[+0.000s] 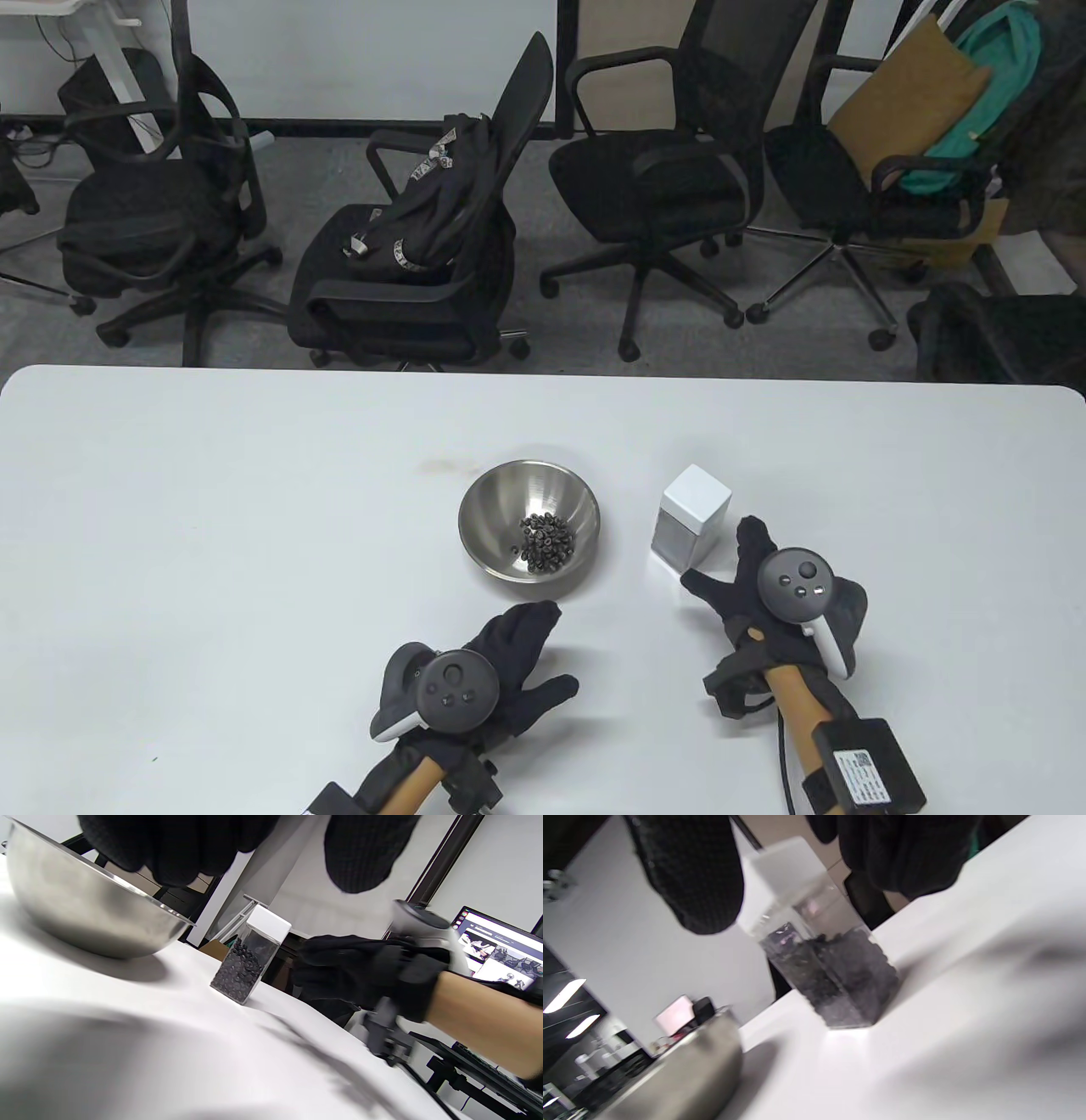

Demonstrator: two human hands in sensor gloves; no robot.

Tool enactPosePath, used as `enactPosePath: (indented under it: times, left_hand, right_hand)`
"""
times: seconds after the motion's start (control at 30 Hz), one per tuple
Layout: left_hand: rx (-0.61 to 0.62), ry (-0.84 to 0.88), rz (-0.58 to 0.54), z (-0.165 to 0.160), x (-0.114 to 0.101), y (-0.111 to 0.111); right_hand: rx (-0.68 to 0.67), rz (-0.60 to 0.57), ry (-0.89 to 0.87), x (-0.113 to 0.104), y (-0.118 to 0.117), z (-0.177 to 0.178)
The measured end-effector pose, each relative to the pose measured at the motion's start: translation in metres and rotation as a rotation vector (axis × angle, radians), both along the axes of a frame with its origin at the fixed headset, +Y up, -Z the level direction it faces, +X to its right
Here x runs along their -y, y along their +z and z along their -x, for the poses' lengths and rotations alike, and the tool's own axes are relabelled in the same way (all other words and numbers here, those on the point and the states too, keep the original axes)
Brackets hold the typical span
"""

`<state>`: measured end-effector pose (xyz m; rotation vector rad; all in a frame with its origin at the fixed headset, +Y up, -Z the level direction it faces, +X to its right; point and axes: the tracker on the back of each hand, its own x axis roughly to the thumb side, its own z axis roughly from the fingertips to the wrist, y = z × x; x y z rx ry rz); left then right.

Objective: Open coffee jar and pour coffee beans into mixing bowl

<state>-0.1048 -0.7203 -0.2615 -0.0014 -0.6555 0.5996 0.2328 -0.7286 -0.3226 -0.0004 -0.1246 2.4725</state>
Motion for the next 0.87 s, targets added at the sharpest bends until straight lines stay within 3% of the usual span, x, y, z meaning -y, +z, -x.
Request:
enactPosePath:
  times: [0.17,0.33,0.47,0.87]
  left_hand:
    - [-0.016,-0.004,-0.003,0.005,0.0,-0.003]
    - [-0.028,-0.001,-0.041,0.01,0.0,-0.003]
    - [-0.019,-0.013,-0.053,0.009,0.003,-0.003]
    - [0.004,-0.098,-0.079,0.002,0.008,0.001]
  right_hand:
    - [-0.18,-0.05,0.026,-0.01,0.048,0.0]
    - [-0.284,-0.116,0.129,0.005,0.074,0.006]
    - [-0.357,-0.143,0.298,0.003,0.081,0.016]
    - [-0.381,-0.132,0.29,0.003,0.082,0.019]
